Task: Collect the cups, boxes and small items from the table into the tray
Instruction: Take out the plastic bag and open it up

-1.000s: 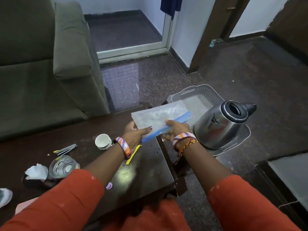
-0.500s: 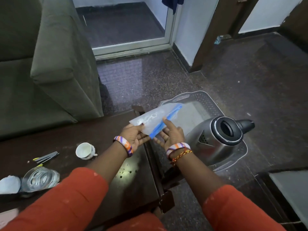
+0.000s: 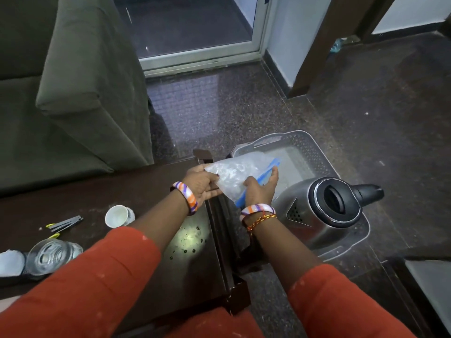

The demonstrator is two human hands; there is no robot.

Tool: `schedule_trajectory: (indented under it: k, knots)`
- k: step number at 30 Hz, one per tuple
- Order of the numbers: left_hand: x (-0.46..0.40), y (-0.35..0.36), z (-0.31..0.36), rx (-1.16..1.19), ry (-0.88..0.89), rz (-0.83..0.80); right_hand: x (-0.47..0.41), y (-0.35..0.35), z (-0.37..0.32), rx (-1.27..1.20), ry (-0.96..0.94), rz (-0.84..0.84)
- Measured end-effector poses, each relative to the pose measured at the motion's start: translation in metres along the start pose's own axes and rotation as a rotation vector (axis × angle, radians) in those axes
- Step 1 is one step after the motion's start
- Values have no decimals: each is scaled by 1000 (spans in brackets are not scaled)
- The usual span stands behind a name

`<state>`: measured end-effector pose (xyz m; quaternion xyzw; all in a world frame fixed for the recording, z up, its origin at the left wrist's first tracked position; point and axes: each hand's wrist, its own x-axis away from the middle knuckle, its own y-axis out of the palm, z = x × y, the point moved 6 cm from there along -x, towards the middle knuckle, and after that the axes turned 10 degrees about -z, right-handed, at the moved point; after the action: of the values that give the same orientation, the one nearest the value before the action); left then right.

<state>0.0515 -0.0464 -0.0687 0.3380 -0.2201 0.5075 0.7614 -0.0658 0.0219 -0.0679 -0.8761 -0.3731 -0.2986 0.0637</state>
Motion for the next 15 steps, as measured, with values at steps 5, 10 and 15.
schedule_trajectory:
  k: [5,10,15]
  knots:
    - [6,-27,-11,-227,-94,91,-6,10,4,72,80,-92]
    - [15,-59,-33,-117,-156,-18,-9,34,18,491,42,-346]
    - [8,-100,-54,11,-35,184,-18,57,60,483,186,-461]
